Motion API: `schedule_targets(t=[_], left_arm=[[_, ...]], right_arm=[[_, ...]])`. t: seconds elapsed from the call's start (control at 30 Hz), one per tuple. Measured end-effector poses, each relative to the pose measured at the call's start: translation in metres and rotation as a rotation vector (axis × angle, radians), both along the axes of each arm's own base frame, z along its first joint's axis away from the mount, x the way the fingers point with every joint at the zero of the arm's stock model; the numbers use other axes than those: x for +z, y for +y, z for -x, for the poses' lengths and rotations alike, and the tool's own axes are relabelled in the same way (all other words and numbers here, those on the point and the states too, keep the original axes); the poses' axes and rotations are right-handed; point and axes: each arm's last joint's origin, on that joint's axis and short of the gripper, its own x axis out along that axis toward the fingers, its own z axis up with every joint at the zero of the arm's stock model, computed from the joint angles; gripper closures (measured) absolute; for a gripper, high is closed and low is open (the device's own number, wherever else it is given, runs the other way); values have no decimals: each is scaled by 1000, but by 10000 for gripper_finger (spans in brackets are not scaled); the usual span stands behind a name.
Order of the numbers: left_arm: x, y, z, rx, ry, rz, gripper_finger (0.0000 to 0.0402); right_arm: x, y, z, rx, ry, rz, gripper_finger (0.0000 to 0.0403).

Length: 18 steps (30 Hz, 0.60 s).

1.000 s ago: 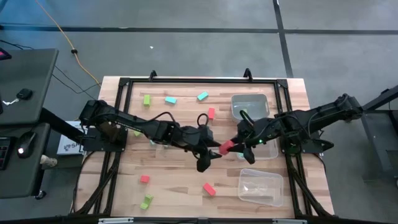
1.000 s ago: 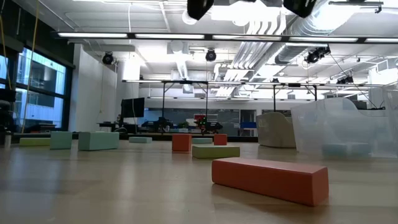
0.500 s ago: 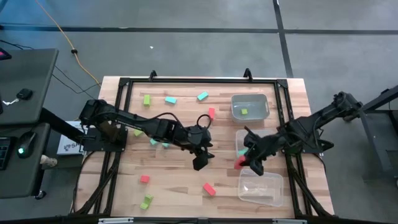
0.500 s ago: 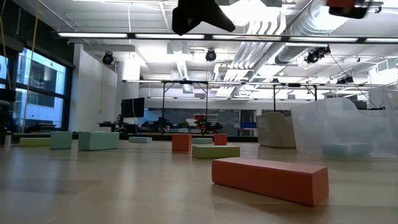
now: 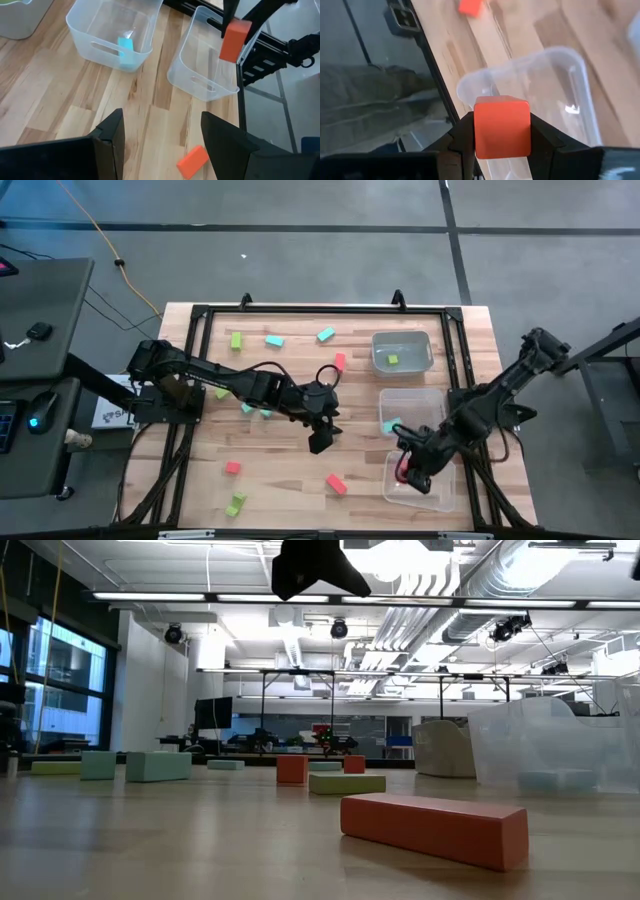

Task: Sort & place blocks by color
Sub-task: Put the orange block into the bottom transparent bin

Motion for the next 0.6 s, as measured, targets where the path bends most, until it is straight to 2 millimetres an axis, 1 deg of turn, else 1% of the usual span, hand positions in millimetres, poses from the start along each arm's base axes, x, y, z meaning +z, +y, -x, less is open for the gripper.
schedule_targets(t=[0.3, 0.6], left_arm=[[0, 0, 0, 0, 0, 0, 220], [0, 0, 0, 0, 0, 0, 220]], right_arm=[[-27, 19, -2, 32, 177, 5, 292], [-54, 28, -8, 73, 299, 50, 292]])
